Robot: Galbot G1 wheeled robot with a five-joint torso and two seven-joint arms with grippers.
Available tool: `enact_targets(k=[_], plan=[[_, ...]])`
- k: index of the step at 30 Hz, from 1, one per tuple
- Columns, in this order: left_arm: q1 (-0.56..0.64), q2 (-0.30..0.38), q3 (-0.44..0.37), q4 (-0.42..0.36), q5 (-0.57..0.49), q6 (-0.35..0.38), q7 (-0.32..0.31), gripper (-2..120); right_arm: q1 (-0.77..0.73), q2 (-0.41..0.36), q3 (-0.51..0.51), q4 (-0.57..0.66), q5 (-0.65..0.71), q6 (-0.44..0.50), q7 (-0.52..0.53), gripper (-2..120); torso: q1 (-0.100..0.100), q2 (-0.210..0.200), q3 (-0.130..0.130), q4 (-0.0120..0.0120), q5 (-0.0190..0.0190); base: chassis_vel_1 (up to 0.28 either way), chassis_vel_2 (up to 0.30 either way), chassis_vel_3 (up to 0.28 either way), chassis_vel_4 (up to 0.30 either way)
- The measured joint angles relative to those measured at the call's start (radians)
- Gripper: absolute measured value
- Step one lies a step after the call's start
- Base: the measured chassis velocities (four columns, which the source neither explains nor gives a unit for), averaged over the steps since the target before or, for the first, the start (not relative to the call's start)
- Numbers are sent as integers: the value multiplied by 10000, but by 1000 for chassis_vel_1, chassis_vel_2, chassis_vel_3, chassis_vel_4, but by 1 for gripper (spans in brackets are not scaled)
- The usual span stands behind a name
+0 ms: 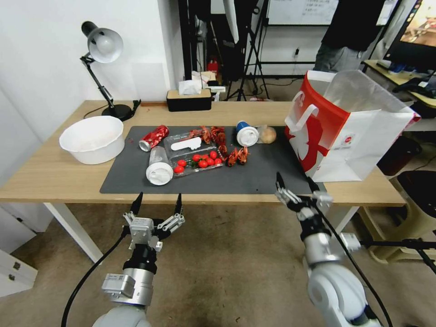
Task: Pick up the trash from the table and place it into the takeout bag.
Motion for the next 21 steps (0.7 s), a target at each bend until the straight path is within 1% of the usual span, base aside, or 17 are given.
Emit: enact_targets(k=[2, 4, 5, 8, 9, 13, 14, 17, 18, 21], plan=[[-6, -4, 0, 3, 2, 0, 1, 100, 216, -29, -77, 0, 133, -172, 97, 100, 0, 0, 0, 1, 0, 0, 0, 0, 0], [-15, -12, 4, 13, 9, 0, 2, 100, 801, -114, -269, -46, 337, -534, 314, 100, 0, 0, 0, 1, -1, 0, 0, 0, 0], [-15, -12, 4, 13, 9, 0, 2, 100, 801, -114, -269, -46, 337, -534, 314, 100, 0, 0, 0, 1, -1, 0, 0, 0, 0], [-29, -33, -20, 62, 15, -7, 5, 100, 2204, -328, -854, -520, 407, -1257, 747, 100, 0, -1, 0, 1, -1, 0, 0, 0, 0], [-29, -33, -20, 62, 15, -7, 5, 100, 2204, -328, -854, -520, 407, -1257, 747, 100, 0, -1, 0, 1, -1, 0, 0, 0, 0], [14, -77, -111, 8, 28, -11, 17, 100, 3389, -430, -1589, -1045, 180, -2027, 1321, 100, 0, -2, 1, 0, -1, 0, 0, 0, 0], [14, -77, -111, 8, 28, -11, 17, 100, 3389, -430, -1589, -1045, 180, -2027, 1321, 100, 0, -2, 1, 0, -1, 0, 0, 0, 0], [47, -79, -225, -18, 30, -11, 25, 100, 4269, -437, -2033, -1433, -15, -2611, 1719, 100, -1, -2, 0, 2, -1, 0, 0, 0, 0], [47, -79, -225, -18, 30, -11, 25, 100, 4269, -437, -2033, -1433, -15, -2611, 1719, 100, -1, -2, 0, 2, -1, 0, 0, 0, 0], [97, -142, -240, -23, 96, -11, 30, 100, 5034, -495, -2312, -1836, -31, -3091, 2003, 100, -2, -2, 0, 1, -1, 0, 0, 0, 0]])
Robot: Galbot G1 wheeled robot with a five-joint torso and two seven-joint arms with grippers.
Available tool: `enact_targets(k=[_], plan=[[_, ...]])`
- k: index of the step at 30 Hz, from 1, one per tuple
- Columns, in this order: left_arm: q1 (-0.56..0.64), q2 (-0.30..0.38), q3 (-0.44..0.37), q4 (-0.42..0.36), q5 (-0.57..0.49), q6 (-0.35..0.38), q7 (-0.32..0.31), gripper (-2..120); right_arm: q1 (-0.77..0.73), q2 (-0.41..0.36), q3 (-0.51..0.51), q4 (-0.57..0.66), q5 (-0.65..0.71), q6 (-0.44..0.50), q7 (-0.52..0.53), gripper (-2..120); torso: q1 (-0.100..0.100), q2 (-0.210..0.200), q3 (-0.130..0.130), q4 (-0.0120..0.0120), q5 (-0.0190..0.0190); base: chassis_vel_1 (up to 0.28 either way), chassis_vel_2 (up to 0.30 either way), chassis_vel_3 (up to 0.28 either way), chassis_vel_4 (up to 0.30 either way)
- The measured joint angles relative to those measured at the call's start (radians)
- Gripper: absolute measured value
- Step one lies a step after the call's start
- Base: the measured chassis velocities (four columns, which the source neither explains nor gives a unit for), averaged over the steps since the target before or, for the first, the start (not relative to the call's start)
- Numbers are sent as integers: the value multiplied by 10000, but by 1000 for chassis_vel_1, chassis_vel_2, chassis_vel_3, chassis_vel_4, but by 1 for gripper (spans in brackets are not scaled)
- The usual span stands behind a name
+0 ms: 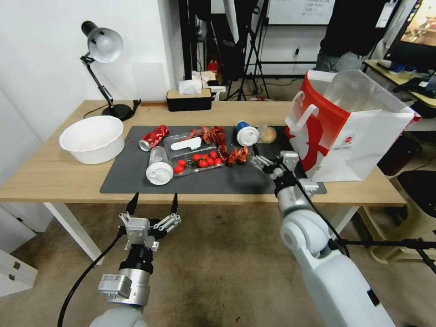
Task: Pick up the trash from the table and place it into the takeout bag.
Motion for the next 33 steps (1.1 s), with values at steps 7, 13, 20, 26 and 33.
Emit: enact_targets(k=[7, 13, 20, 26, 33], plan=[[17, -54, -4, 5, 95, 4, 0, 100, 697, -97, -262, -471, 70, -476, 246, 100, 0, 0, 0, 0, 1, 0, 0, 0, 0], [59, -102, 6, 5, 140, 6, 0, 100, 1278, -189, -459, -834, 190, -800, 475, 100, 1, 1, -1, 0, 0, 0, 0, 0, 0], [133, -111, -49, -22, 144, 6, 1, 100, 1844, -194, -590, -1232, 428, -1224, 761, 100, 0, 2, -1, 0, 0, 0, 0, 0, 0], [214, -163, -87, -74, 145, 6, 0, 100, 2477, -169, -811, -1828, 481, -1426, 790, 100, 0, 2, -1, 1, 0, 0, 0, 0, 0], [61, -187, -193, 119, 137, 46, 59, 100, 2696, -204, -813, -2127, 483, -1622, 790, 100, 1, 1, -1, 0, 0, 0, 0, 0, 0]])
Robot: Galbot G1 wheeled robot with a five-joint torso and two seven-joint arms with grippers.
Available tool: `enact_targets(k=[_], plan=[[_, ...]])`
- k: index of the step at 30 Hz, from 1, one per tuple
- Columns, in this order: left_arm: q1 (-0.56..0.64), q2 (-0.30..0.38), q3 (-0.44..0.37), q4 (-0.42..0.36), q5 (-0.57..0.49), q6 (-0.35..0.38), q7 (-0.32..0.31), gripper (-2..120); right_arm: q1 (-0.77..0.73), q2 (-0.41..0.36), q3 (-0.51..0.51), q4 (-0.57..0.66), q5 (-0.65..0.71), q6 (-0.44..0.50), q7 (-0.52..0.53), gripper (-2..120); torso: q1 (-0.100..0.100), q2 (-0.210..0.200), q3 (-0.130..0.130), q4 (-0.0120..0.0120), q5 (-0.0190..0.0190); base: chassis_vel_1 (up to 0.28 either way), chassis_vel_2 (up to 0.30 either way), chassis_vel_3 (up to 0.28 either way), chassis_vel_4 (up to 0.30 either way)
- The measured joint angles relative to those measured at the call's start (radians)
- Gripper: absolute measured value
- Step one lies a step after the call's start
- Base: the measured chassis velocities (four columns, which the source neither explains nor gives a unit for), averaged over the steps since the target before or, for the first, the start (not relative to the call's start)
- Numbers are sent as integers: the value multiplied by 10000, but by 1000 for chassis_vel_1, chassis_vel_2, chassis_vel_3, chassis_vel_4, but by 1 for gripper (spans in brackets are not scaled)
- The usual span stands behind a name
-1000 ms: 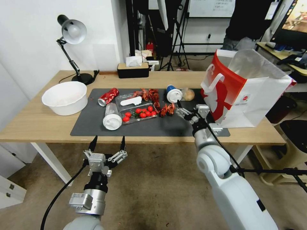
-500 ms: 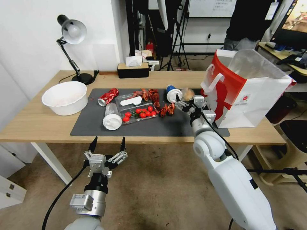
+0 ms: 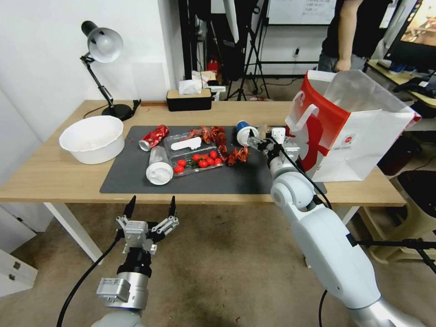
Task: Pick up the trash from the table and place it into the takeout bag.
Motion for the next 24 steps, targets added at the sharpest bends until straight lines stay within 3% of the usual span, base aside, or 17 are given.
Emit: enact_targets(k=[15, 19, 24], plan=[[-202, 313, -653, 134, -433, -6, 259, 100, 934, 130, -230, -544, 273, -586, 920, 100, 1, 0, 0, 3, 0, 0, 0, 0, 0], [-168, 206, -585, 32, -501, -18, 256, 100, 837, 52, -289, -405, 283, -670, 930, 100, 0, 1, -1, -5, 0, 0, 0, 0, 0], [-103, 151, -424, 71, -544, -18, 245, 100, 788, 201, -321, -511, 477, -560, 612, 100, 0, 0, 0, 3, -1, 0, 0, 0, 0]])
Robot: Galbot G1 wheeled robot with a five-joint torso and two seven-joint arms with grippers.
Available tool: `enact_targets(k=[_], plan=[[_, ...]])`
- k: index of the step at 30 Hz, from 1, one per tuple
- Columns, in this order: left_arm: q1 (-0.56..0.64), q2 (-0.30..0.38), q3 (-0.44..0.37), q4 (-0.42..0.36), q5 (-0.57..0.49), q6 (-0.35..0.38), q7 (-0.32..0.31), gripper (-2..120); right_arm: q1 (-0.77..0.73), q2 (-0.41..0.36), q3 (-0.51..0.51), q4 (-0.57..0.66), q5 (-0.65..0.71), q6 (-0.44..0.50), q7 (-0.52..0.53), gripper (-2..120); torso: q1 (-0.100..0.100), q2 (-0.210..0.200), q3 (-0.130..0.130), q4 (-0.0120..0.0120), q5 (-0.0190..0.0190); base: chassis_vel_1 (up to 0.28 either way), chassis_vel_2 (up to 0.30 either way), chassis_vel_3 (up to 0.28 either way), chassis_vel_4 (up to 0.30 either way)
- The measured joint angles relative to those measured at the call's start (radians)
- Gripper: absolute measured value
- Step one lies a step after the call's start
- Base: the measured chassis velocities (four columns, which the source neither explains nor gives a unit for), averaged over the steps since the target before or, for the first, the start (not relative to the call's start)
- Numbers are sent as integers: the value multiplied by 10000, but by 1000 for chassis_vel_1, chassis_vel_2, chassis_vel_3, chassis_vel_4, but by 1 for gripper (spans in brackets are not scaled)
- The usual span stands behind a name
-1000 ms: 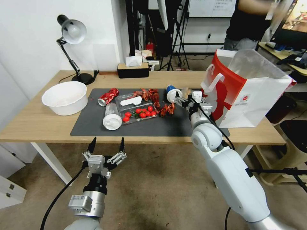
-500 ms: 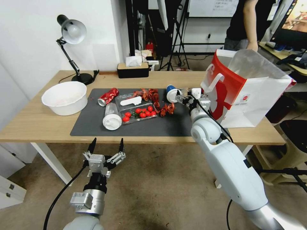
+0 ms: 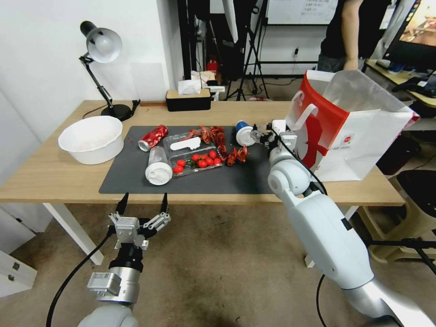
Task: Pick up the trash from the table and place it into the takeout bag.
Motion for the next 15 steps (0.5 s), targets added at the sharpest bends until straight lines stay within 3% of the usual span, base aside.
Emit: enact_targets(k=[15], plan=[[104, 25, -38, -87, 0, 33, -23, 100, 616, -170, 21, -725, 27, 487, -1832, 100, 0, 0, 0, -3, 1, 0, 0, 0, 0]])
